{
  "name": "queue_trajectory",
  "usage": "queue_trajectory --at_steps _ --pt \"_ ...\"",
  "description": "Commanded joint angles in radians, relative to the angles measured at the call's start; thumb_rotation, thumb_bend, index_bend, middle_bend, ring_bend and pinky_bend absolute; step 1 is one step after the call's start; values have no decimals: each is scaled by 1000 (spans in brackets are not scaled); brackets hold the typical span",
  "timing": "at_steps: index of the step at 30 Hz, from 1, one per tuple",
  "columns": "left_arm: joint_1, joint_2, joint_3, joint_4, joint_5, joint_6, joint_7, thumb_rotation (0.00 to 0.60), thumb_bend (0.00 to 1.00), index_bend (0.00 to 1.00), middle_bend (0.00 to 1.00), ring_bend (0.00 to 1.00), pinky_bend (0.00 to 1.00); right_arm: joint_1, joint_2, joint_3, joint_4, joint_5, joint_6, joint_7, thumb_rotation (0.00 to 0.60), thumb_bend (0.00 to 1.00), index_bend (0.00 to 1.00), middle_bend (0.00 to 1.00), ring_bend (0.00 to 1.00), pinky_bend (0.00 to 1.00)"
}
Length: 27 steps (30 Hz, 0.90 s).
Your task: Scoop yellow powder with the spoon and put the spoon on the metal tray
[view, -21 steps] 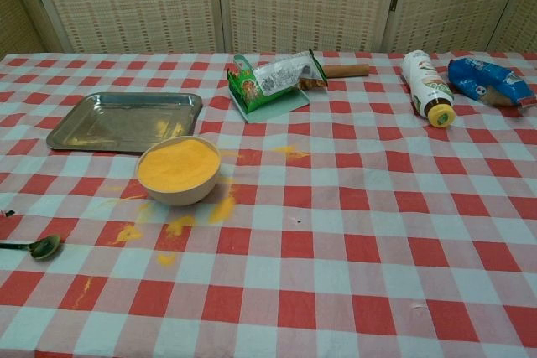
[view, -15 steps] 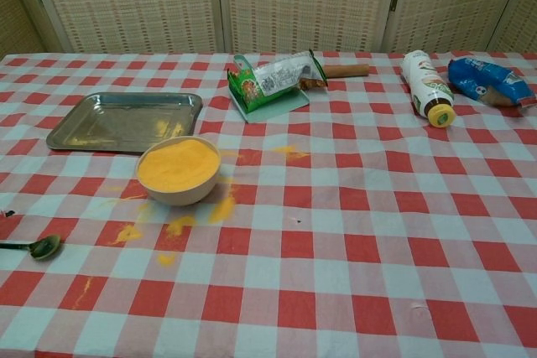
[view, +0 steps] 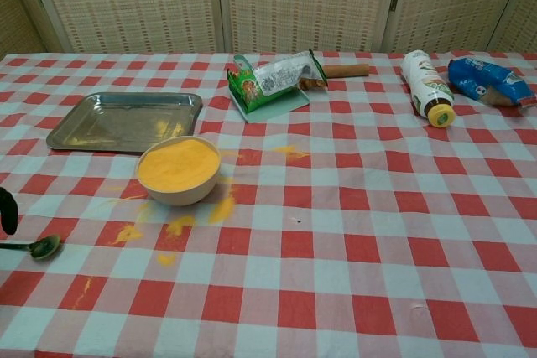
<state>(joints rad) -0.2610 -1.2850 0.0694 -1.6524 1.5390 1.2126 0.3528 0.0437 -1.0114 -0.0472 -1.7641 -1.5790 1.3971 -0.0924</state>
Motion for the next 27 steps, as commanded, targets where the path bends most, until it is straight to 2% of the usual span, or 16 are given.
queue_trajectory --at_steps 1,10,27 --pt "-36 -15 -31 23 -44 -43 -9 600 419 474 1000 1000 1000 0 -1 1 1 5 -1 -2 600 112 0 0 0 0" --pt "-60 -80 -47 121 -92 -86 2 600 417 497 1000 1000 1000 8 -8 6 2 23 -16 -15 600 111 0 0 0 0" --pt "-66 -195 -31 324 -49 -56 -23 600 429 473 1000 1000 1000 10 -15 9 2 39 -19 -32 600 112 0 0 0 0"
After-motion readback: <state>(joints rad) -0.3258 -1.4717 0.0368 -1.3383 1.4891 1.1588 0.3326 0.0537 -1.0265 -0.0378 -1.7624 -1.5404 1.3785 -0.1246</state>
